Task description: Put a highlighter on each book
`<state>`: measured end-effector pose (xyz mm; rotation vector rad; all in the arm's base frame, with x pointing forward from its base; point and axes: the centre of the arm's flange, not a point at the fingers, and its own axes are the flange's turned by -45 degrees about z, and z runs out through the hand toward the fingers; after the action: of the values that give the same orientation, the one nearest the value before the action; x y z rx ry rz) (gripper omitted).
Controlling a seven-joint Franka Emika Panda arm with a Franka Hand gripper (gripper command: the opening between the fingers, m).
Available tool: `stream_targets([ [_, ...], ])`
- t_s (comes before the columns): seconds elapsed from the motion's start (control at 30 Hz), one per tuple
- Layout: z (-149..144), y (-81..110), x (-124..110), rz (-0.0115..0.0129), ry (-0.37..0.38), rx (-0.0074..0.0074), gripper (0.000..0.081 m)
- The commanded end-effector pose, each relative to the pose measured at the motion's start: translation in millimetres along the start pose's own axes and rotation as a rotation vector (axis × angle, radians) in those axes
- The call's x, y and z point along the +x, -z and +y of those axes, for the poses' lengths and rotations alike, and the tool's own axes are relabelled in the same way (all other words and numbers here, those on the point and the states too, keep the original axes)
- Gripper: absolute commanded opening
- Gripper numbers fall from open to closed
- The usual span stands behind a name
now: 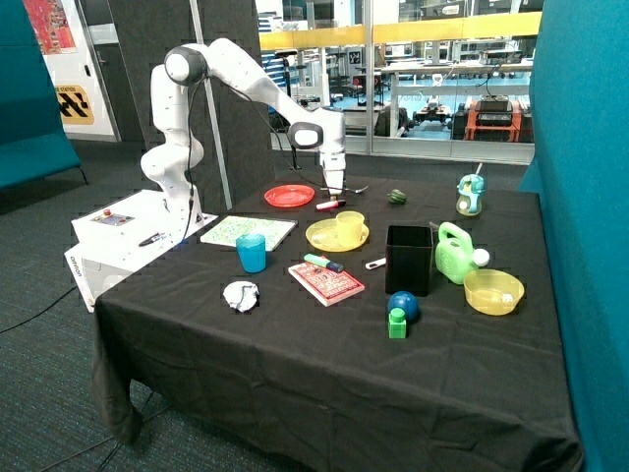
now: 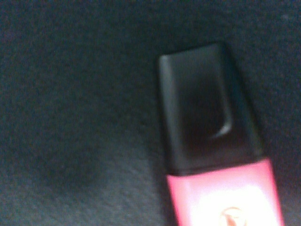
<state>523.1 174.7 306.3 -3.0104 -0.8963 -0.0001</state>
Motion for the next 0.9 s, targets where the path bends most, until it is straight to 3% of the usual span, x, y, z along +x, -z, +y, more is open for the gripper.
stream_targets([
  [0.0,-12.5,-8.2,4.3,-0.0002,0.023,-0.0005,0.054],
  [0.87,-13.8,-26.8,10.3,-0.0002,0.023,-0.0005,0.0524],
])
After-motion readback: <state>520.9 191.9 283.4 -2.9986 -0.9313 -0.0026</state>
